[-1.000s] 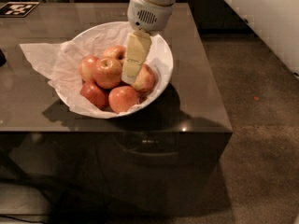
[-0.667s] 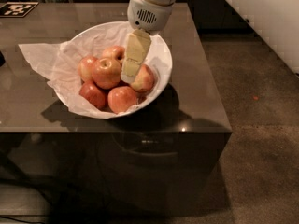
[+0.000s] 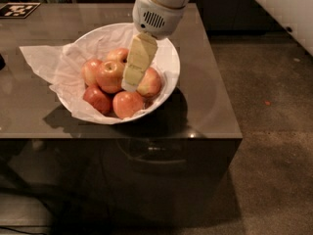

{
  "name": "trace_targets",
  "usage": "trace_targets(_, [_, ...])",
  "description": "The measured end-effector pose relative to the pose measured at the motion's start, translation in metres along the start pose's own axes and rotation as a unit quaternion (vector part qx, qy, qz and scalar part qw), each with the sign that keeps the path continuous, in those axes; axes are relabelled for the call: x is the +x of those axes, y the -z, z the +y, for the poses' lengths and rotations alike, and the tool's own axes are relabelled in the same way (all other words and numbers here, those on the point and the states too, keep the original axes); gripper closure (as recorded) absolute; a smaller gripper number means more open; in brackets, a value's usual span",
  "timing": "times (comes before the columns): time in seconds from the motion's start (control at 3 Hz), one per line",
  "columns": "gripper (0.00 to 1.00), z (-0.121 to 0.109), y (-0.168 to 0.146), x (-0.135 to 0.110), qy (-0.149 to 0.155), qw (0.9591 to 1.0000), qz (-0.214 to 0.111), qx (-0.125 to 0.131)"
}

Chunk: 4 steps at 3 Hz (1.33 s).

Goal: Pick apple from white bowl

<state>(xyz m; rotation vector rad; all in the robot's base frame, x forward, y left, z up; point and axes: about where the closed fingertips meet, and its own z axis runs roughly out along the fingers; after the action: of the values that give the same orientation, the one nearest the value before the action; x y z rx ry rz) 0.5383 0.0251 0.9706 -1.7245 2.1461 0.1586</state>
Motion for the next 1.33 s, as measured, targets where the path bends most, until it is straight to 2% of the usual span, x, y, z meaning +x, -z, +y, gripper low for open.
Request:
trace_targets(0.33, [0.0,0.023,-0.009,-0.013,0.007,0.9999,0.001,-0.011])
trace_targets(0.67, [0.0,0.037,-0.02,-0.029,0.028,0.9991,0.004,-0.032])
trace_targets(1.0, [0.0,0.033,-0.023,-0.031,0.031,0.9993,0.0,-0.023])
trace_targets(1.33, [0.0,0.018,-0.028,-0.041,0.02,0.9998,-0.002,-0.005])
